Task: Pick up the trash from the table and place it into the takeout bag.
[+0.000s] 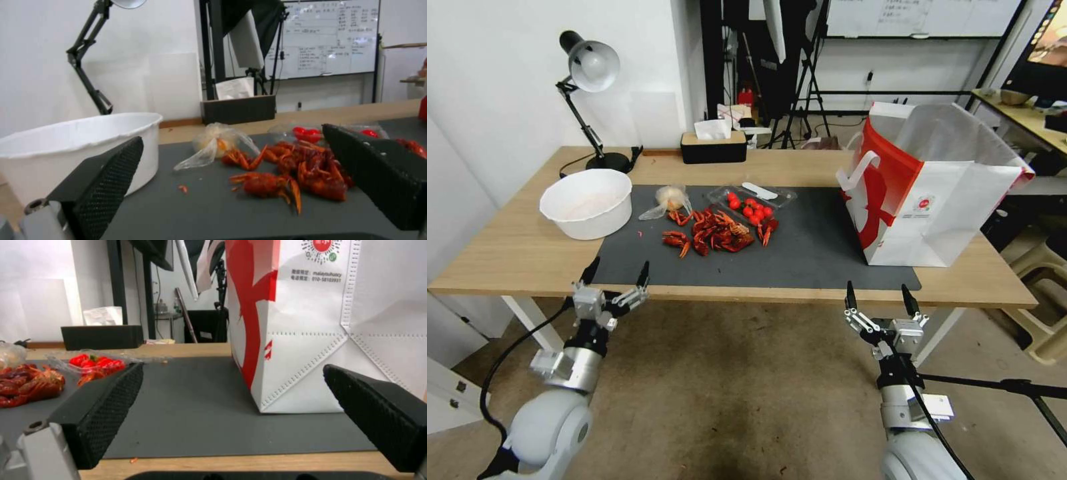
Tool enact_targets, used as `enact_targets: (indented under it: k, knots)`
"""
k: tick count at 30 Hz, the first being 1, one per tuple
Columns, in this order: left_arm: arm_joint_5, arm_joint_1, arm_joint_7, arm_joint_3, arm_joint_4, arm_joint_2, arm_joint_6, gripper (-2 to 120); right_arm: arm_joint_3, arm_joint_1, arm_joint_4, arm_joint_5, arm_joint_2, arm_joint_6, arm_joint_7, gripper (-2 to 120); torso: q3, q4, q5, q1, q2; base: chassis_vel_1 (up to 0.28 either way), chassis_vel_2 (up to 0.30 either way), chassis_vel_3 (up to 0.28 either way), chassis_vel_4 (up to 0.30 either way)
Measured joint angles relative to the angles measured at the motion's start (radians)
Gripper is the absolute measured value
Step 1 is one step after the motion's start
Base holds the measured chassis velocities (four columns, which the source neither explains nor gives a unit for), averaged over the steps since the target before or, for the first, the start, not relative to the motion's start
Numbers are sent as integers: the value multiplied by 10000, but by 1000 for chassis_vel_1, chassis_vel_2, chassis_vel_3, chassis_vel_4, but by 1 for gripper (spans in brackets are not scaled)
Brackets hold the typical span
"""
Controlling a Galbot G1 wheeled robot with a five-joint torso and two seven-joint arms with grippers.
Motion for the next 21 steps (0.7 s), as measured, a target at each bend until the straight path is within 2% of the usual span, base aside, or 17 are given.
enact_targets:
  k: [8,11,21]
  knots:
    - [-807,-1013,-5,429,238,872,425,100,-80,124,-3,-10,-21,-67,-4,100,0,0,1,0,0,0,0,0,0]
    - [-1342,-1720,13,848,540,1466,619,100,-75,122,-20,-38,12,-72,-4,100,0,1,0,1,0,0,0,0,0]
    - [-2534,-3614,-13,1804,1267,2432,1144,100,-44,120,-28,-83,38,-99,-3,100,1,1,-2,1,0,0,0,0,0]
